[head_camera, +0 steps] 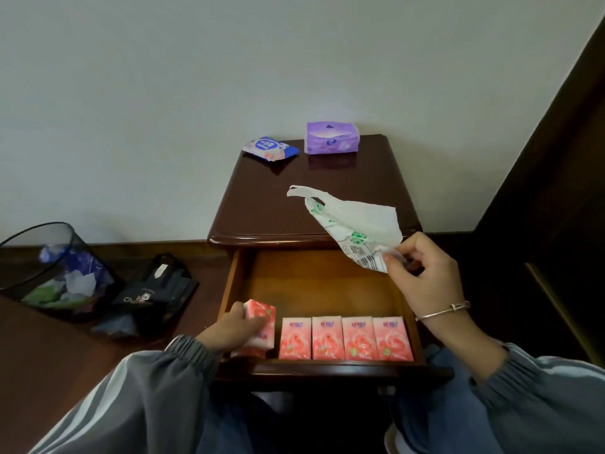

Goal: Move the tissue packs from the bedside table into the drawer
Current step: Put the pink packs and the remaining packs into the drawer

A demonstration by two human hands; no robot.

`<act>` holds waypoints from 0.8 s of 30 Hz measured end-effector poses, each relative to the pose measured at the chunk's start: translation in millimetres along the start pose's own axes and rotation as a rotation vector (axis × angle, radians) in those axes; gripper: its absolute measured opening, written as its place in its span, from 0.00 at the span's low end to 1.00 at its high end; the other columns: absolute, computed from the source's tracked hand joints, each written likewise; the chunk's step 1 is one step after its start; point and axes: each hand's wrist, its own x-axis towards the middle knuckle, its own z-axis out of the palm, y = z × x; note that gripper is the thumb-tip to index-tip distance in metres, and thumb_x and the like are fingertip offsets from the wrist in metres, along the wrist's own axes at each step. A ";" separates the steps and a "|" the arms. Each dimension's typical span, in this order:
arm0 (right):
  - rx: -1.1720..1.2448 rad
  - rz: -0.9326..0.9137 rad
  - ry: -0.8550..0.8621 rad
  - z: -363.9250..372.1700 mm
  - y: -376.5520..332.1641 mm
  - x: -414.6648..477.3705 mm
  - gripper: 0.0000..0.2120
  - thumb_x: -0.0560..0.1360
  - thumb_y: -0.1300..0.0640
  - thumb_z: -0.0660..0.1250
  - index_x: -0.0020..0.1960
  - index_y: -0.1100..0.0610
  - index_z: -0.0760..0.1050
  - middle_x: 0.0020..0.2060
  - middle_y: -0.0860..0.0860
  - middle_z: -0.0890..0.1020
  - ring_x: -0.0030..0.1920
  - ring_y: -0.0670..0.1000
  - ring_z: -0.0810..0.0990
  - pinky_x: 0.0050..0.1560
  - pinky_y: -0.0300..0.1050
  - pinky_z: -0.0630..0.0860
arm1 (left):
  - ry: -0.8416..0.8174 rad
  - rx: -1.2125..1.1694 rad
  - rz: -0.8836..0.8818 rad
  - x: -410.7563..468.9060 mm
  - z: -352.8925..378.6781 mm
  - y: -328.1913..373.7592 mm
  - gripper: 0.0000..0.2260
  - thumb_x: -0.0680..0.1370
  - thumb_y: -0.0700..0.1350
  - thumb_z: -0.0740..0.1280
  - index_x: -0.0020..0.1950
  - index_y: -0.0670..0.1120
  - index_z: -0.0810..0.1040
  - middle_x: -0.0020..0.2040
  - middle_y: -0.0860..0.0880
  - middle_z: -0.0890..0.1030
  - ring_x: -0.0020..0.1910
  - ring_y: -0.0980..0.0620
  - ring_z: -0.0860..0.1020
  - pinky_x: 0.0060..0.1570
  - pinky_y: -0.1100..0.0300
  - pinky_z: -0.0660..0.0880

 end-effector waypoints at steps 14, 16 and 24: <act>-0.073 -0.010 -0.083 5.8 1.0 -11.4 0.05 0.72 0.61 0.70 0.40 0.61 0.75 0.39 0.49 0.82 0.38 0.42 0.79 0.28 0.32 0.73 | 0.019 0.408 0.091 16.5 11.9 -2.3 0.17 0.81 0.44 0.56 0.70 0.47 0.65 0.58 0.42 0.78 0.51 0.47 0.79 0.48 0.58 0.75; -0.115 -0.063 -0.114 4.0 0.6 -13.2 0.04 0.70 0.63 0.71 0.40 0.60 0.76 0.37 0.52 0.82 0.35 0.45 0.78 0.28 0.33 0.71 | -0.002 0.376 0.073 15.3 8.8 -1.7 0.16 0.80 0.45 0.57 0.69 0.46 0.66 0.56 0.44 0.80 0.49 0.48 0.79 0.47 0.58 0.76; -0.382 -0.385 -0.219 1.7 1.1 -26.3 0.04 0.68 0.59 0.68 0.38 0.59 0.79 0.33 0.52 0.80 0.32 0.50 0.79 0.26 0.41 0.76 | 0.013 0.302 -0.027 22.6 14.3 0.6 0.20 0.78 0.51 0.61 0.66 0.42 0.69 0.51 0.47 0.77 0.44 0.53 0.77 0.36 0.63 0.71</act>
